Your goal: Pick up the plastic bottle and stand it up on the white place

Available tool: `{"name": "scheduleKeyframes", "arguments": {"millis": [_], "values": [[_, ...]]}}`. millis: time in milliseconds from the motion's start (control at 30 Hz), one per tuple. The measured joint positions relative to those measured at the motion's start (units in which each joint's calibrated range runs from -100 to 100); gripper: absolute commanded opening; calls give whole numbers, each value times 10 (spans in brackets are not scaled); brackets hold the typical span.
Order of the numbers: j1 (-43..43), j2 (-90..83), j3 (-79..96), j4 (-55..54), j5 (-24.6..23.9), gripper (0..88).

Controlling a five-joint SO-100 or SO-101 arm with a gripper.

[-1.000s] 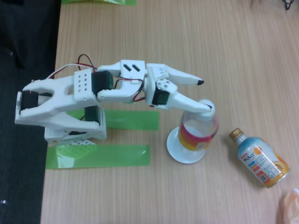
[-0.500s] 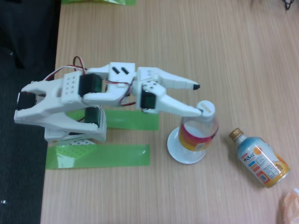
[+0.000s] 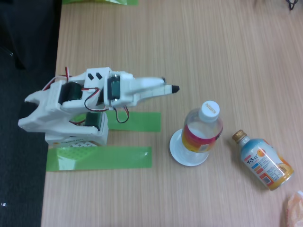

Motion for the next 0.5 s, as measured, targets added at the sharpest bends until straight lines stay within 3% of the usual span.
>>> {"name": "scheduleKeyframes", "arguments": {"millis": [167, 233, 367, 500], "values": [[2, -37, 89, -189, 74, 319], [1, -44, 109, -253, 93, 277], [3, -51, 115, -322, 120, 164], [3, -56, 115, -374, 143, 133]]}}
